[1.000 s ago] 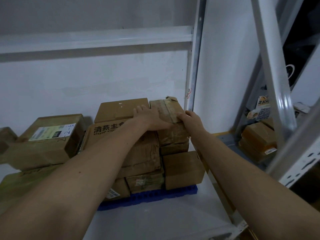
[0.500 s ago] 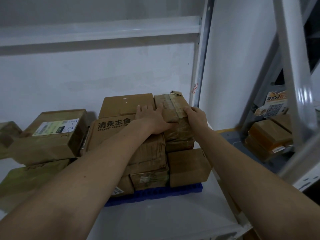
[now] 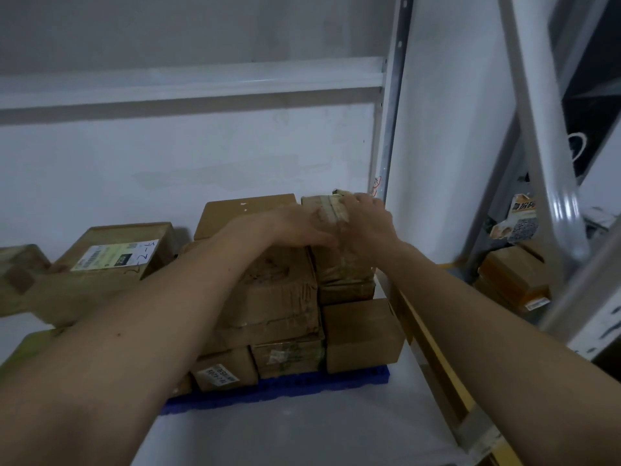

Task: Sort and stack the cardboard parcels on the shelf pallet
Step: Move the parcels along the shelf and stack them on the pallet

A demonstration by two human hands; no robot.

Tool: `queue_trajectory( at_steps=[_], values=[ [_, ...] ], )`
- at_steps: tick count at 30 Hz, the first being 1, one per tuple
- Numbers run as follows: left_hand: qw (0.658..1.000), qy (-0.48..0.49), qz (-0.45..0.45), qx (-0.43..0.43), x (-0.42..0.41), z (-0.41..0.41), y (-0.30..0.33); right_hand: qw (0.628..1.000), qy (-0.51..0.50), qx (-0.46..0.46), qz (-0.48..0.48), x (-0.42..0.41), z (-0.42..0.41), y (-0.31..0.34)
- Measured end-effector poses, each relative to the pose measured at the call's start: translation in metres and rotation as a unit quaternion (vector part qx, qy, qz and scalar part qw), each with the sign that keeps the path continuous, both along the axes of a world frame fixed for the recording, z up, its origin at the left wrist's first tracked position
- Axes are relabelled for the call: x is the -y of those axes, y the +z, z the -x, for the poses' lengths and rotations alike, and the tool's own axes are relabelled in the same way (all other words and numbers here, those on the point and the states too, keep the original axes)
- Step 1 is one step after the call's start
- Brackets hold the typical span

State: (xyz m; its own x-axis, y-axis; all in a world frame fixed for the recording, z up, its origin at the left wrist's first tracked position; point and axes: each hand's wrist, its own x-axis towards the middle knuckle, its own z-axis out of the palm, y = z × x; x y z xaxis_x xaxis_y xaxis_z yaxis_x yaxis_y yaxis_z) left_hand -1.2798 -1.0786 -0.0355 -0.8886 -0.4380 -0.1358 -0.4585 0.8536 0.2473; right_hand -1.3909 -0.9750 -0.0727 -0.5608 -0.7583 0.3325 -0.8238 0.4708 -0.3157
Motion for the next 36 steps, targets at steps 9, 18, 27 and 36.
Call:
queue_trajectory(
  at_steps=[9,18,27,36],
  values=[
    [0.98,0.143,0.137,0.0,0.014,-0.072,0.018,0.971,0.139,-0.149,-0.124,0.035,-0.06,0.032],
    [0.938,0.325,0.119,-0.025,0.021,-0.227,0.002,0.937,0.31,-0.09,-0.136,0.082,-0.179,0.04],
    [0.902,0.422,0.085,-0.007,0.006,-0.363,-0.011,0.892,0.414,-0.084,-0.162,0.111,-0.315,0.031],
    [0.876,0.477,0.071,0.021,0.005,-0.517,-0.019,0.863,0.457,-0.086,-0.197,0.125,-0.461,0.03]
  ],
)
